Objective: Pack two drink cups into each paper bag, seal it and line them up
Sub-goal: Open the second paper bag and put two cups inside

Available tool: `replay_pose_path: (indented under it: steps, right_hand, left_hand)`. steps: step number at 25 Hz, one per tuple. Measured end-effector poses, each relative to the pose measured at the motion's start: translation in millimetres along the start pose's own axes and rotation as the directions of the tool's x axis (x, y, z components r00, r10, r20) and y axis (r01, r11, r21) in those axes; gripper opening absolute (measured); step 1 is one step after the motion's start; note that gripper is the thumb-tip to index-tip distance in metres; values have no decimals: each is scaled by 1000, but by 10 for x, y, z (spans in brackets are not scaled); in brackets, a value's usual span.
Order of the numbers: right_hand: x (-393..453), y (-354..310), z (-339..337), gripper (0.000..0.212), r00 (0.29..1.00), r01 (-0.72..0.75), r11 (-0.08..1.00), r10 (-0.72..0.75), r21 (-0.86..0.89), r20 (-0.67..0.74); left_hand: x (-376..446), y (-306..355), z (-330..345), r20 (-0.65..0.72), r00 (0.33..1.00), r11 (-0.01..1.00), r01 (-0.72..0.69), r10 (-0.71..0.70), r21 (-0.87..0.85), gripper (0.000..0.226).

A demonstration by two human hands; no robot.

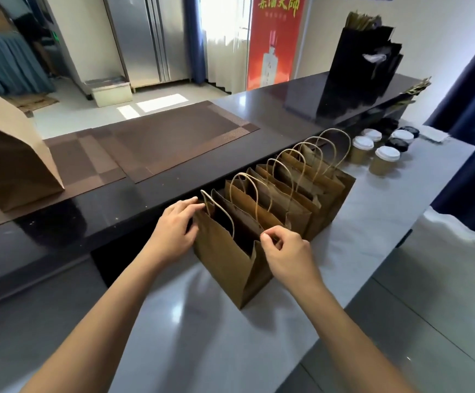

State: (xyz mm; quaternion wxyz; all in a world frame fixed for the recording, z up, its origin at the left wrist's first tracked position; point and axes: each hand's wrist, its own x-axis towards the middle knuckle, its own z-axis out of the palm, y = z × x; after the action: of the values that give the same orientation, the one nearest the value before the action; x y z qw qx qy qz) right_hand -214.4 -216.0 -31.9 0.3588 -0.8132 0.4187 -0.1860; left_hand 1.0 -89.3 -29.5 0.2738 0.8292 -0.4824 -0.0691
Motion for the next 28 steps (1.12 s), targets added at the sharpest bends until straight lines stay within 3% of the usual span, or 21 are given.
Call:
replay_pose_path:
  steps: [3, 8, 12, 16, 19, 23, 28]
  right_hand:
    - [-39, 25, 24, 26, 997, -53, 996, 56, -69, 50]
    - [-131, 28, 79, 38, 992, -122, 977, 127, -175, 17]
    - [-246, -56, 87, 57, 983, -178, 964, 183, -199, 4]
    - [-406, -100, 128, 34, 980, -190, 956, 198, -224, 15]
    - [-508, -94, 135, 39, 982, -186, 964, 188, -192, -8]
    - [-628, -27, 95, 58, 985, -171, 970, 170, -176, -20]
    - [-770, 146, -60, 63, 983, -186, 968, 182, -168, -41]
  left_hand:
    - [-13, -51, -22, -48, 999, 1000, -8, 7, -10, 41]
    - [-122, -104, -82, -104, 994, 998, 11, -18, -67, 23]
    - [-236, -152, -170, -61, 998, 991, 26, -34, -132, 35]
    - [-417, -109, -188, 27, 997, 987, 70, -67, -142, 35]
    - [-566, -62, -165, 26, 996, 987, 86, -83, -133, 17]
    - [-775, -12, -173, 98, 985, 979, 151, -138, -138, 46]
    - [-1035, 88, -123, 182, 977, 975, 146, -115, -166, 77]
